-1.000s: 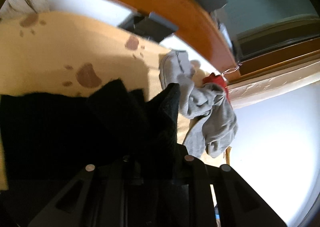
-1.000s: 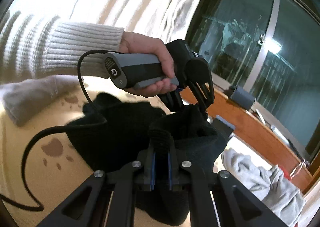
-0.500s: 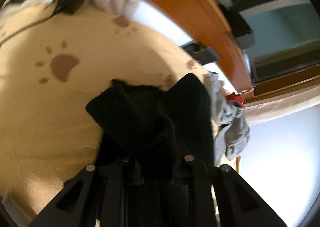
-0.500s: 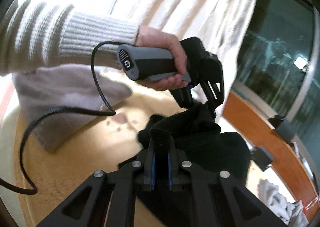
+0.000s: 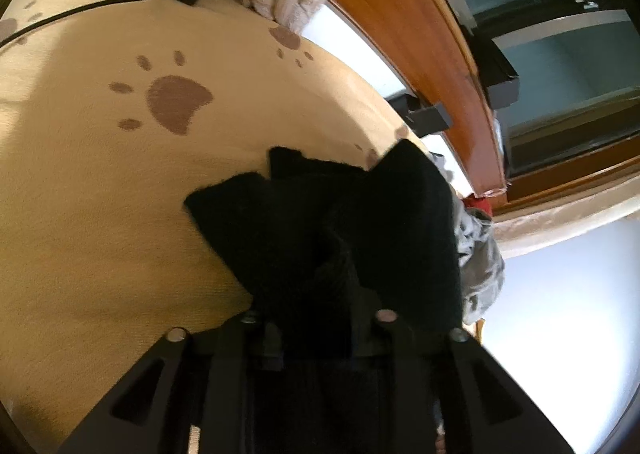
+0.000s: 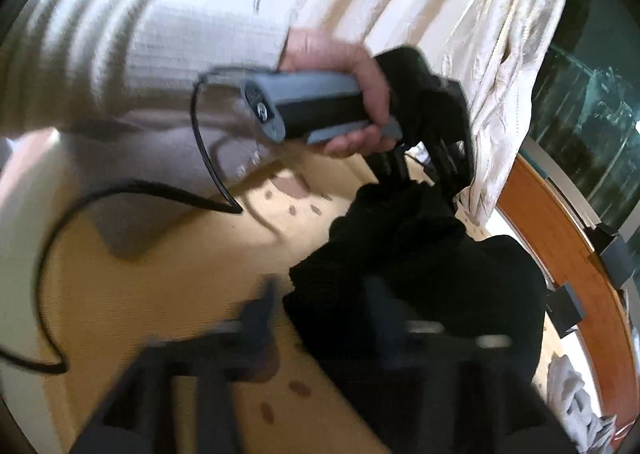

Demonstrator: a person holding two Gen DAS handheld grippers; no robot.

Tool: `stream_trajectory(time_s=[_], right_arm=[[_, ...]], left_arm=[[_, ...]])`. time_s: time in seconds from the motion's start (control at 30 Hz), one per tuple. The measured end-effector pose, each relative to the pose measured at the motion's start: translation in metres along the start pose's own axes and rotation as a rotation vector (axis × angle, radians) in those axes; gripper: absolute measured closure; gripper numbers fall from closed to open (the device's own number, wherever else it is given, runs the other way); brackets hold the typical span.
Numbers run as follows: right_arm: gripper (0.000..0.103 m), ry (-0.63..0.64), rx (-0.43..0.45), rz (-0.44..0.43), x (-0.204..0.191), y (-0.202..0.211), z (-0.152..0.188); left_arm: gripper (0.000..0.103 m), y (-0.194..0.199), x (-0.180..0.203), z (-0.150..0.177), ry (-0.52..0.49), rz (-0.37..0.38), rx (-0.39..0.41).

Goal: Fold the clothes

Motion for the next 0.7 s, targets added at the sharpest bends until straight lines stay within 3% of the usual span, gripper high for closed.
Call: stream_trajectory(time_s=[0.03,0.1,0.2,0.37,0.43,0.6,0.7], right_arm=[[0.021,-0.016,0.033,-0.003,0.003,0.011,0.002],[0.021,-0.094,0.108,-0.029,0.018,0.037,0.010],[0.021,-0.286,0.152,-0.056,0.054,0.067,0.029],[0.021,-0.546,0.117,0.055,0.123,0.081,0.067],[0.020,-0.600,0.100,0.094,0.137,0.082,0.073],[0.021,-0.492,0.121,0.089,0.125,0.067,0.055],[0.021,-0.405,0.105,-0.045,0.105,0.052,0.048]], left_arm=[[0.044,0.003,-0.003,0.001,0.013,-0.015,0.005],[0.035,0.012,-0.010,0.002,0.027,-0.043,0.029],[0.031,0.034,-0.016,0.006,0.060,-0.049,0.070],[0.026,0.066,0.024,0.016,0.006,0.001,0.154],[0.023,0.054,0.034,0.021,-0.016,0.010,0.130],[0.023,0.017,0.056,0.034,-0.062,0.025,0.057],[0.023,-0.005,0.069,0.042,-0.090,0.035,0.012]])
Point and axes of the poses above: each gripper's, at about its wrist camera, not at the fingertips, and y roughly against the way its jaws point, x to its right, z to its underside, the point moved 2 cm from there along -y, roughly the way its jaws point, and after that the axes turned 5 degrees about -x, right-handed, at the moved point
